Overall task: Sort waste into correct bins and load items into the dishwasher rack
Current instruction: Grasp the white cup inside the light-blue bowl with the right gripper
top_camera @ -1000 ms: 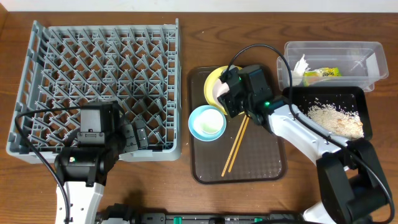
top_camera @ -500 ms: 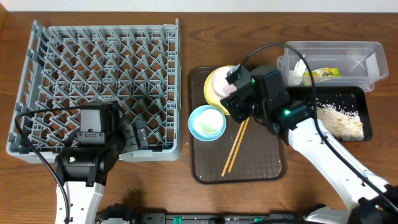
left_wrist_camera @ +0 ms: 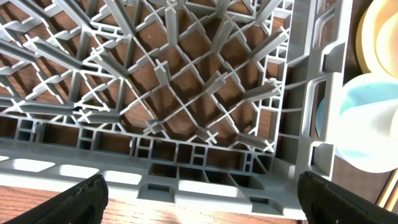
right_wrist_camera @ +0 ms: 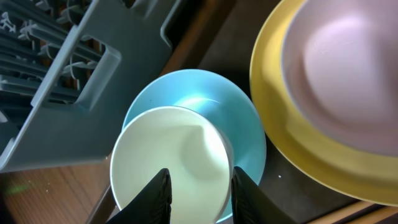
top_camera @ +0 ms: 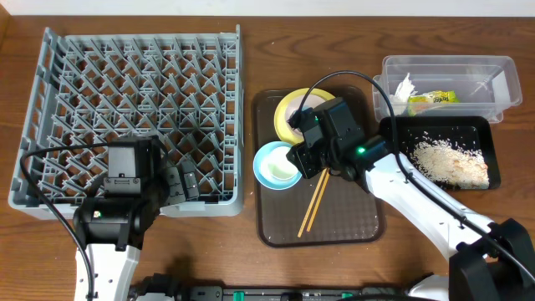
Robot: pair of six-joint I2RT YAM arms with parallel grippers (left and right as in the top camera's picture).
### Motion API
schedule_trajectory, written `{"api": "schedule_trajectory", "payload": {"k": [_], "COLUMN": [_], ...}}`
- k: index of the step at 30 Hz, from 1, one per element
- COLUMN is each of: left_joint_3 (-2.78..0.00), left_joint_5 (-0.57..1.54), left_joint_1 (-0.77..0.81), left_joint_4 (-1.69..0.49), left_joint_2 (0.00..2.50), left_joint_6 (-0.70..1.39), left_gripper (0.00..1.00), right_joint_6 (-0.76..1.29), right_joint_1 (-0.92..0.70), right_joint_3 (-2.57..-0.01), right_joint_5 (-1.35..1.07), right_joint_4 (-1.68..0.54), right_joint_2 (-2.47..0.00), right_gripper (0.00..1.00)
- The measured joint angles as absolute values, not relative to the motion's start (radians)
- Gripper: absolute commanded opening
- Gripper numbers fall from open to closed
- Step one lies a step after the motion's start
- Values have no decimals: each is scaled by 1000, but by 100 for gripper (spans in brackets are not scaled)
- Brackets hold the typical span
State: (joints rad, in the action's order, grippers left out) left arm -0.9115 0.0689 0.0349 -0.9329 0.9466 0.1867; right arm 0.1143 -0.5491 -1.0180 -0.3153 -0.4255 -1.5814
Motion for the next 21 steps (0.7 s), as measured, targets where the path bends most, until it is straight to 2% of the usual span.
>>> {"api": "schedule_trajectory", "payload": {"k": [11,14,16,18,21], "left_joint_3": [-912,-912,-912,-912,-912], "left_joint_5": [68,68,68,68,68], "left_joint_1": [35,35,35,35,35], "left_joint_4": [-933,-933,-933,-933,-933], "left_joint_2": [947,947,947,947,947], "left_joint_6": [187,187,187,187,187], "left_gripper": [98,98,98,98,98], "right_joint_6": [130,131,136,149,162], "right_joint_1": [-549,-549,-549,-549,-549], "right_joint_3": [-1018,-1018,-1018,-1018,-1018], "right_joint_5": [-268,-263,-261,-258,-254], "right_joint_4": [-454,-457,-457,-458,-445], "right_joint_2": [-1599,-1623,-1643,-1662,-1674], "right_gripper": [30,24,11,4,1]}}
